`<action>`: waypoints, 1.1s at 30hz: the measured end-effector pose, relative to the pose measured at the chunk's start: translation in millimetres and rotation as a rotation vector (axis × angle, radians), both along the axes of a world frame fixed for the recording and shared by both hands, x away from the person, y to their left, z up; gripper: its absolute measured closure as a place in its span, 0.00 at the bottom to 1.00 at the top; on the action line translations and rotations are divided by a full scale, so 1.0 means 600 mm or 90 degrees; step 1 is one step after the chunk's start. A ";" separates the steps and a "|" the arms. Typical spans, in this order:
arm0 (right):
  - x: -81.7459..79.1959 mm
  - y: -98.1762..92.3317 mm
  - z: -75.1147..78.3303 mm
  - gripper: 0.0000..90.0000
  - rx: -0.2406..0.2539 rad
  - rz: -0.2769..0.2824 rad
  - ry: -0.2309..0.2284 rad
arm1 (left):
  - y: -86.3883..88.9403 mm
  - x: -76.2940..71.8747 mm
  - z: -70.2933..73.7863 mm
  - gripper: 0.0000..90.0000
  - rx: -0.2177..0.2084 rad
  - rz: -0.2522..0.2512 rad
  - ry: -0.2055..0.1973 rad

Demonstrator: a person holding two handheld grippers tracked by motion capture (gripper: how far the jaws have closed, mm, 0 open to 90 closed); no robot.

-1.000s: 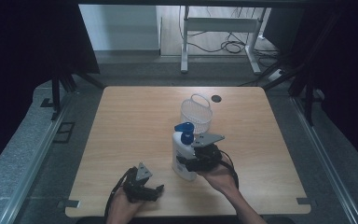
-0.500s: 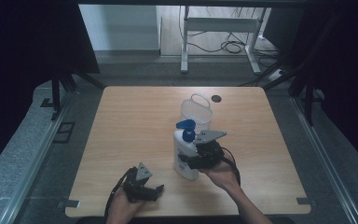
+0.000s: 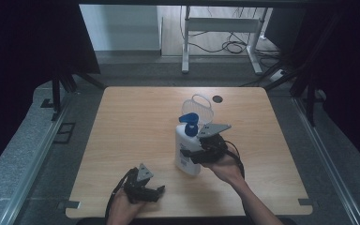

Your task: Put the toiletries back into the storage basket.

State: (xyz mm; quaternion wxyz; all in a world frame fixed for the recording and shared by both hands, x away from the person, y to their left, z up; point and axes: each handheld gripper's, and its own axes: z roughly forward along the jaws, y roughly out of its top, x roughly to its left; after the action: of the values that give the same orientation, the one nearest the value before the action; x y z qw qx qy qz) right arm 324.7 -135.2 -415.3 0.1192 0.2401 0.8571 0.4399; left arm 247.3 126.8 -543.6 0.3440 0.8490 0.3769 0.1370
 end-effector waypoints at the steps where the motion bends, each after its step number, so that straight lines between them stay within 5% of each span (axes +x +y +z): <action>1: 0.002 -0.001 0.002 0.41 0.001 0.002 -0.001 | 0.000 0.000 0.000 0.12 0.000 0.000 0.000; 33: 0.083 -0.043 0.076 0.41 0.027 0.016 -0.015 | 0.000 0.001 0.000 0.12 0.002 -0.002 -0.001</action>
State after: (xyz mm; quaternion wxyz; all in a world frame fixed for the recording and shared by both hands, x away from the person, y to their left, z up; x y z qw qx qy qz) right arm 374.3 -161.2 -369.7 0.1188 0.2268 0.8492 0.4619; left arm 247.8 126.7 -543.5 0.3431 0.8501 0.3752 0.1374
